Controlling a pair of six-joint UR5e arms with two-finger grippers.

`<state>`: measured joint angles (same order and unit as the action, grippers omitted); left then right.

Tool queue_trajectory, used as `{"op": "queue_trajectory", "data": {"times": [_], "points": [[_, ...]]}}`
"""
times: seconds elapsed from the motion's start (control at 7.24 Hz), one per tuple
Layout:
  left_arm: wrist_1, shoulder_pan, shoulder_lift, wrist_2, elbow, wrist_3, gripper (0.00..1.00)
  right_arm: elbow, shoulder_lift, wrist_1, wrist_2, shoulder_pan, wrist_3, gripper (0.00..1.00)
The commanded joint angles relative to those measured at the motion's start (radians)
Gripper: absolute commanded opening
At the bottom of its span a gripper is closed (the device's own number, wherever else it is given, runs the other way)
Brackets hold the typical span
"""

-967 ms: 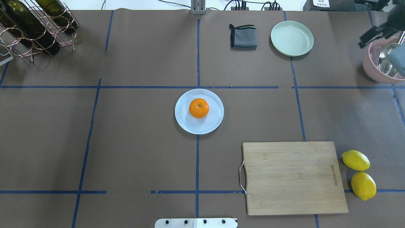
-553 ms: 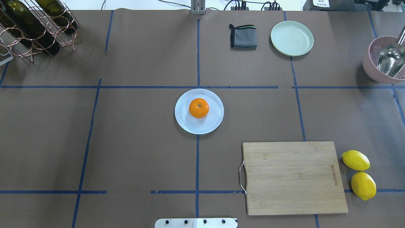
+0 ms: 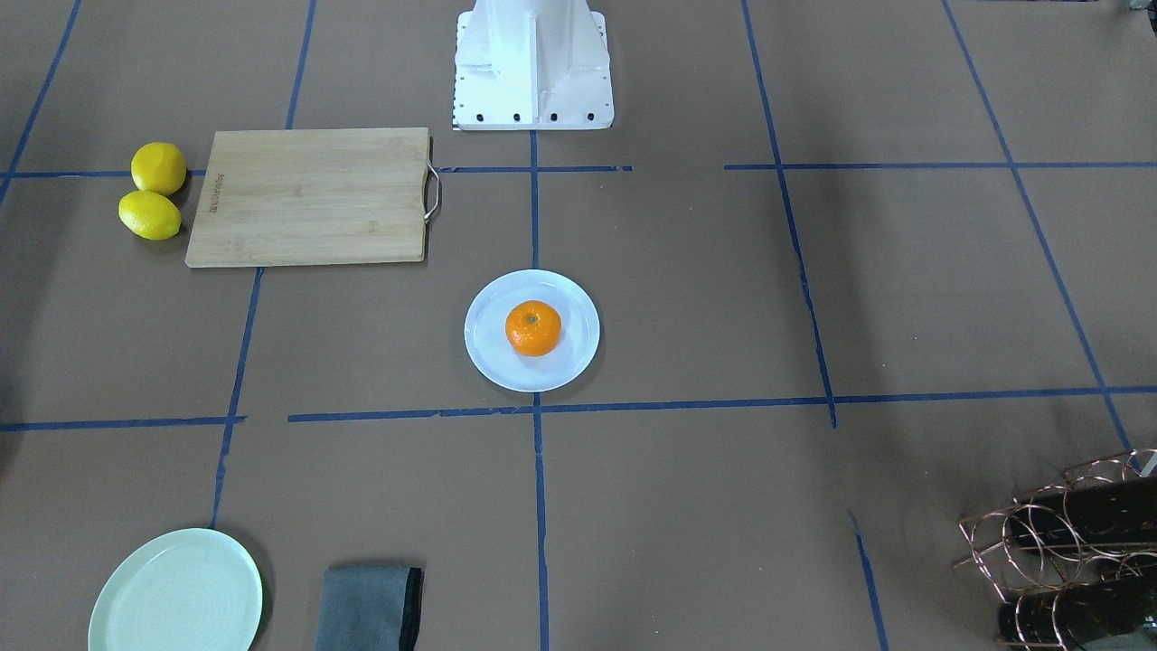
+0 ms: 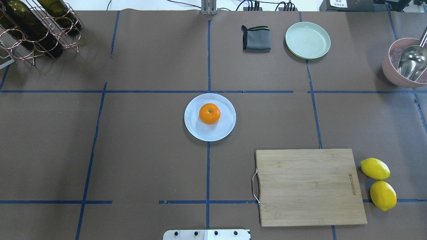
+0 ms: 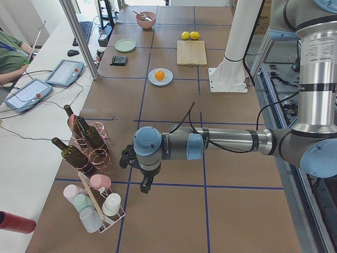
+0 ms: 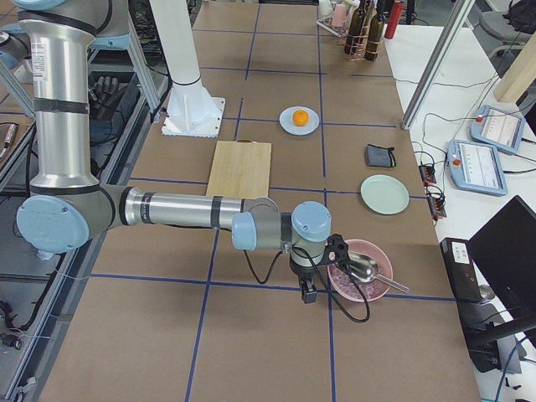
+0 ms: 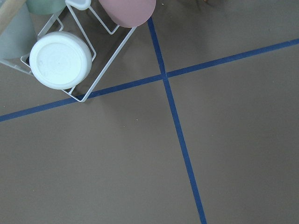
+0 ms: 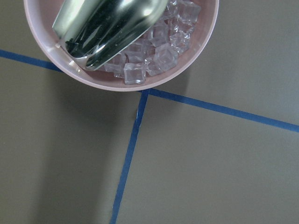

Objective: Pick orange to plate

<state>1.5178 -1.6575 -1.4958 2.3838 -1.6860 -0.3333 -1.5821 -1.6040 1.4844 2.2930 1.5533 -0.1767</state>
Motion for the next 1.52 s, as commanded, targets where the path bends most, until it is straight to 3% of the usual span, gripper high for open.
{"op": "queue_trajectory", "data": {"times": [0.0, 1.38], "points": [[-0.001, 0.001, 0.005, 0.0, 0.002, 0.0, 1.0, -0.003, 0.0, -0.004, -0.001, 0.001, 0.006, 1.0], [0.001, -0.001, 0.005, -0.005, -0.023, 0.0, 1.0, 0.001, 0.001, -0.006, -0.001, 0.001, 0.009, 1.0]]}}
